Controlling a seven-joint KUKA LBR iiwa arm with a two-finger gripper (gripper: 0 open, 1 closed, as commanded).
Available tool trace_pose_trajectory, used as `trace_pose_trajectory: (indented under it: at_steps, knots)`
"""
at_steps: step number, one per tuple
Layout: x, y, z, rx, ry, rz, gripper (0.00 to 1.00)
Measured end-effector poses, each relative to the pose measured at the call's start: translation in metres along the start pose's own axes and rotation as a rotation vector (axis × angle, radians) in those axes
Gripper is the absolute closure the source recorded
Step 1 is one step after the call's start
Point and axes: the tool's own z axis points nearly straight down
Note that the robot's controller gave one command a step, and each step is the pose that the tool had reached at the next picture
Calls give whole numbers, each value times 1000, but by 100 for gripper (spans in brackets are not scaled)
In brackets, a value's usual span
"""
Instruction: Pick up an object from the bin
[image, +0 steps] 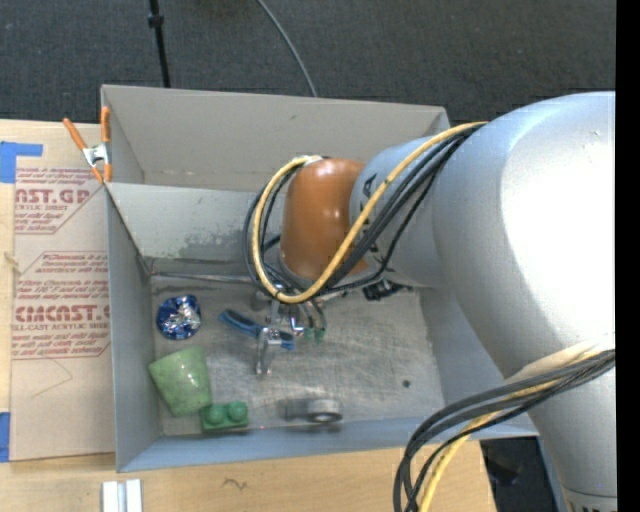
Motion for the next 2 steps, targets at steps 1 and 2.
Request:
trace_pose_trajectory:
  at_steps: [1, 2]
  knots:
    - [1, 0, -1, -1, 6, 3, 100]
    - [3, 37, -164, -2, -1, -385, 100]
